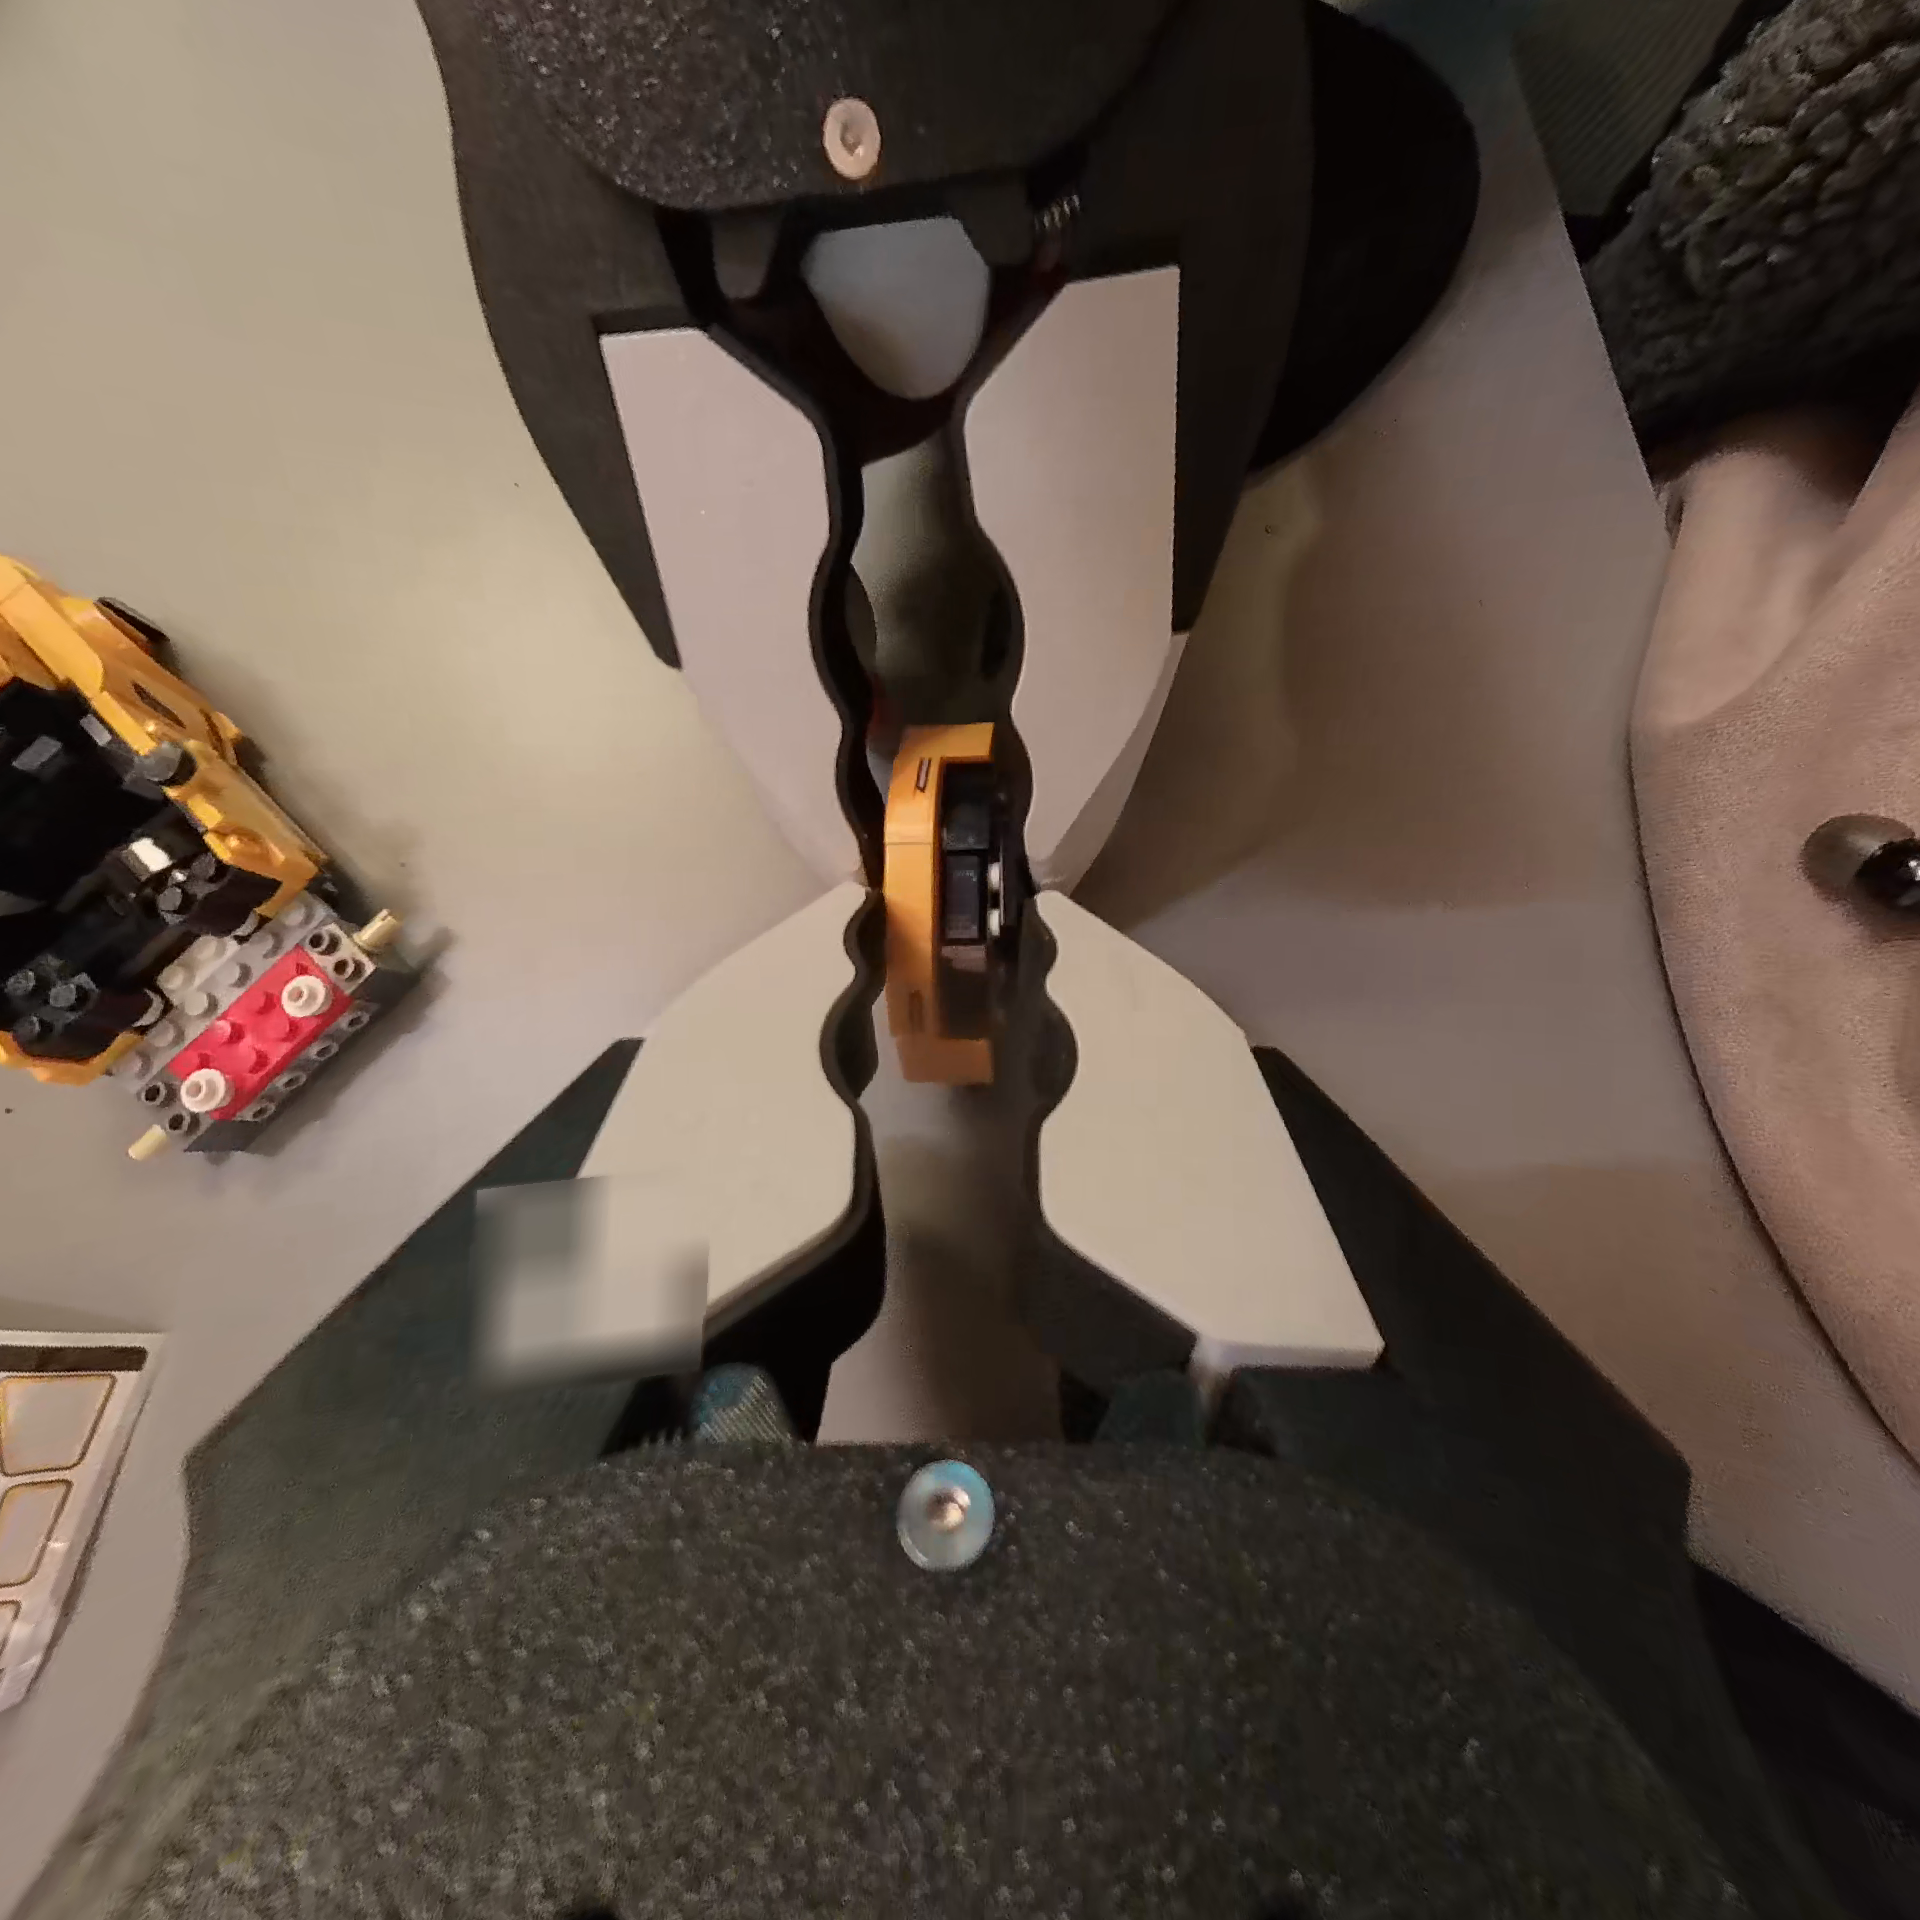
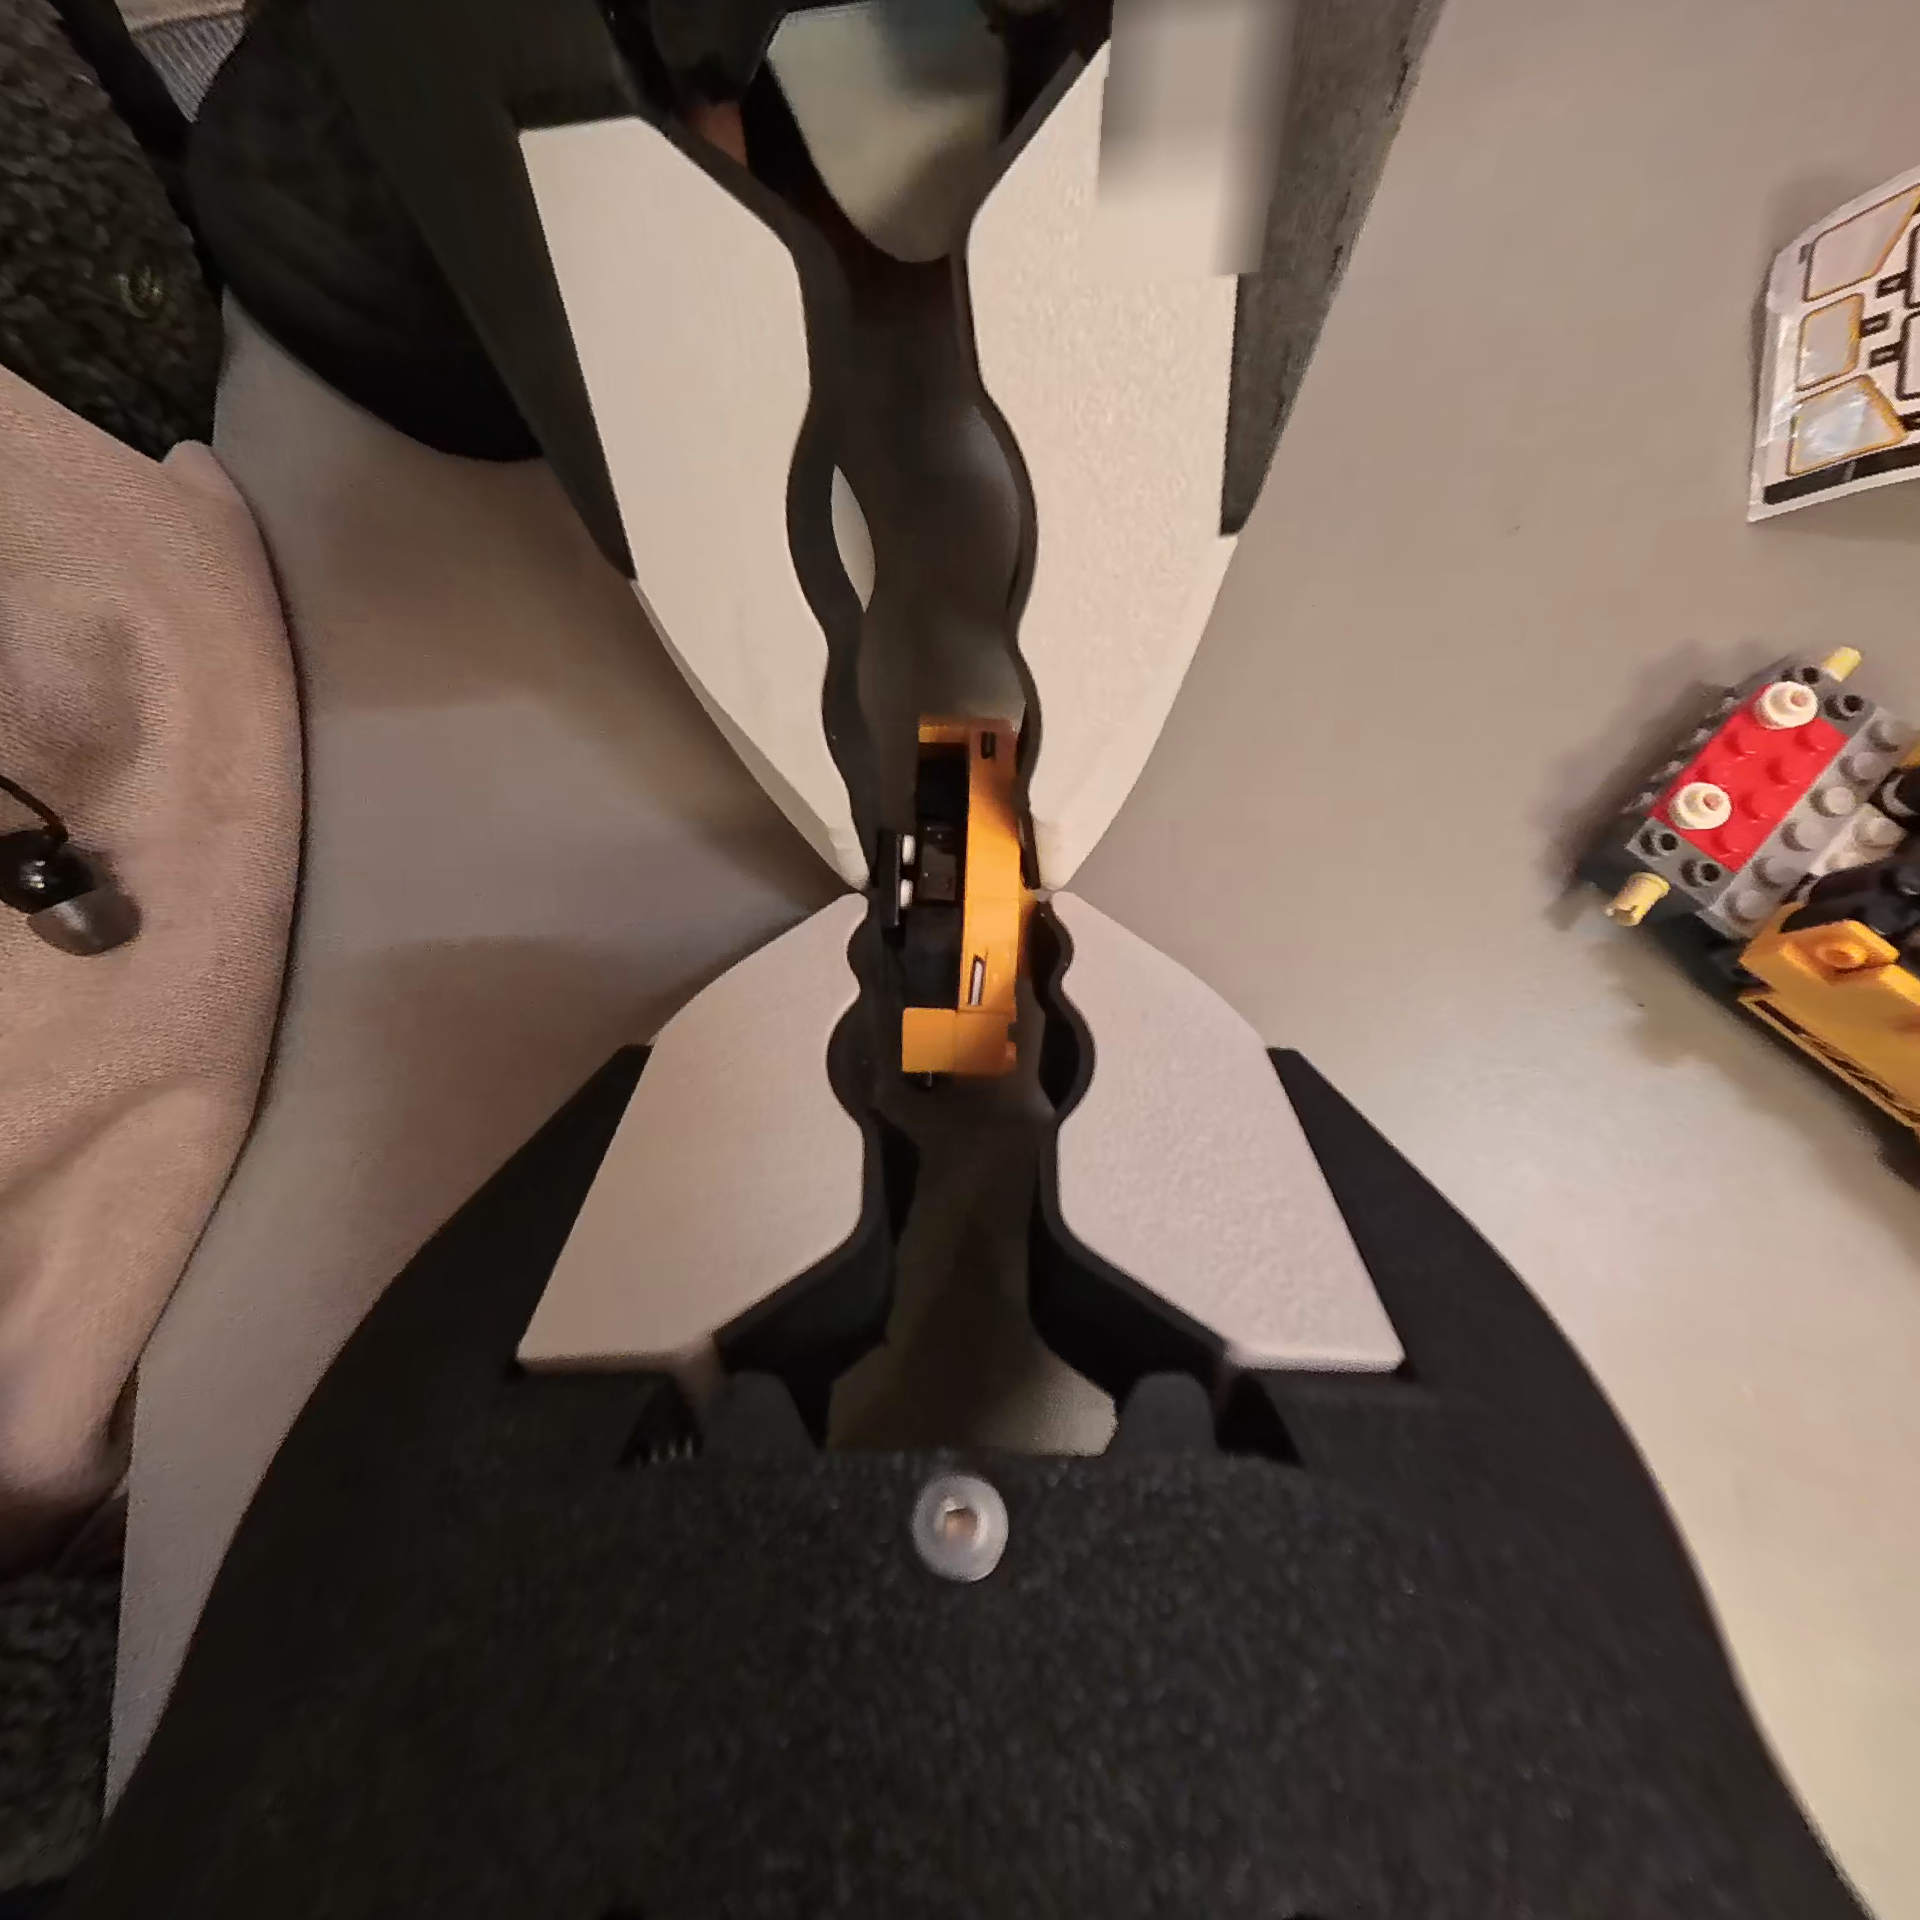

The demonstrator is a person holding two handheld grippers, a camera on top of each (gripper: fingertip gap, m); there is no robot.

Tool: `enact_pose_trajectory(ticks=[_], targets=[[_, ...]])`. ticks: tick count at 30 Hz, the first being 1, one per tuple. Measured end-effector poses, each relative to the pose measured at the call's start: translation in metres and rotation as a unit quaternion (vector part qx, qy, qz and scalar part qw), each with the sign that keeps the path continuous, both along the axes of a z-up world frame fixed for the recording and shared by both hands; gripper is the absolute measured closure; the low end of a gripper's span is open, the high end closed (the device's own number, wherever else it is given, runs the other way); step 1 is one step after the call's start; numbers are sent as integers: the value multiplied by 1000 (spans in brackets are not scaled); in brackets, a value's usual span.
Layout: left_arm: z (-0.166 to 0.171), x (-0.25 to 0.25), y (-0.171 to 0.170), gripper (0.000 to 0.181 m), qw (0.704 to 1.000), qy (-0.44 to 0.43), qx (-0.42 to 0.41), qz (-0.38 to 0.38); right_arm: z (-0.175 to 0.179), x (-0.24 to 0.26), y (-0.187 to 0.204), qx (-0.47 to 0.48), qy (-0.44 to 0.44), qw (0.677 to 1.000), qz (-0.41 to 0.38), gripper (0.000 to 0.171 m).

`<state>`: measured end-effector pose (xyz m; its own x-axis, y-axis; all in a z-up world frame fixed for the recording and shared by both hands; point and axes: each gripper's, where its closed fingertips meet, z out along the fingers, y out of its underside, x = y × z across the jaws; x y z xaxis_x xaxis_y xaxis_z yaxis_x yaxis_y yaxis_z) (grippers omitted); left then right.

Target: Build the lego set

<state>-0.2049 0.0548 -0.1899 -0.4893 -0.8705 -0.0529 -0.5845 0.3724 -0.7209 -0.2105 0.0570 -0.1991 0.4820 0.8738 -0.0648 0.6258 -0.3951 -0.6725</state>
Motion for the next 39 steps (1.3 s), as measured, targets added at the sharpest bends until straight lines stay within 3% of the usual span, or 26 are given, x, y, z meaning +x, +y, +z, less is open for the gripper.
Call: enact_pose_trajectory(ticks=[8,20,32,39], targets=[[0,1,0,157,1000,-3,25,-4,2,0,2,17,-32,999,1,144],[-1,2,3,157,1000,-9,26,-3,2,0,4,56,-9,998,6,145],[26,3,2,156,993,-116,11,-2,25,-1,10,221,-21,975,3,146],[35,2,4,158,988,-148,41,-14,35,-4,10,218,15,976,-9,146]])
